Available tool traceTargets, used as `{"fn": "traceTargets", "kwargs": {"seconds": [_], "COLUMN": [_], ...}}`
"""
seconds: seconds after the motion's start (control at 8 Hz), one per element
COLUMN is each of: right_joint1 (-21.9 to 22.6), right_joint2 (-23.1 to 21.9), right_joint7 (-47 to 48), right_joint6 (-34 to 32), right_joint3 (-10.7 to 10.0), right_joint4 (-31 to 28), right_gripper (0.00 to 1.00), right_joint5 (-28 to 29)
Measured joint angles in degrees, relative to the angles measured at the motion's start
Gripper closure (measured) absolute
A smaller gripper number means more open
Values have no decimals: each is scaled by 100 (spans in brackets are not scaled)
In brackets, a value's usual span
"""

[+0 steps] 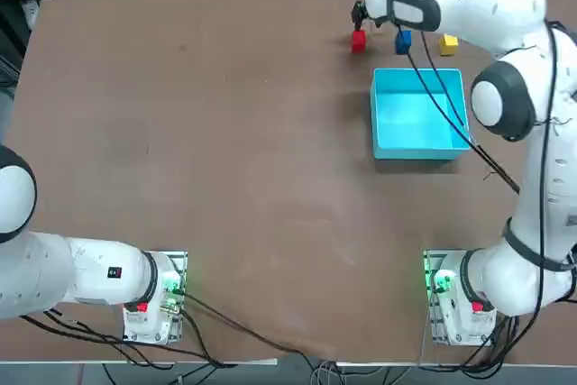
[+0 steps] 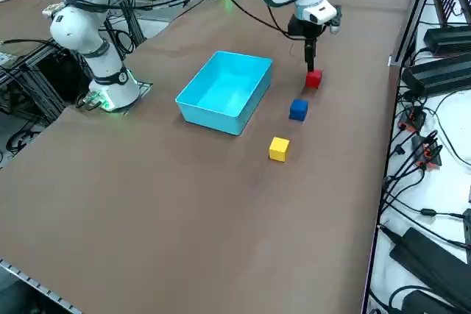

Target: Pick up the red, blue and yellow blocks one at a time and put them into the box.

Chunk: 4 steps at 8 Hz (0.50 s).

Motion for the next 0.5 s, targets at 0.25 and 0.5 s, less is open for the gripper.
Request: {"fn": "traceTargets", "kwargs": {"seconds": [0.25, 0.5], "right_joint1": [71, 86], "right_joint2": [412, 688], "right_joint7": [475, 874], "right_joint6": [39, 43], "right_joint3": [-14, -16], "right_joint4": [401, 778], "right_gripper": [0, 0], "right_joint5": [-189, -200]}}
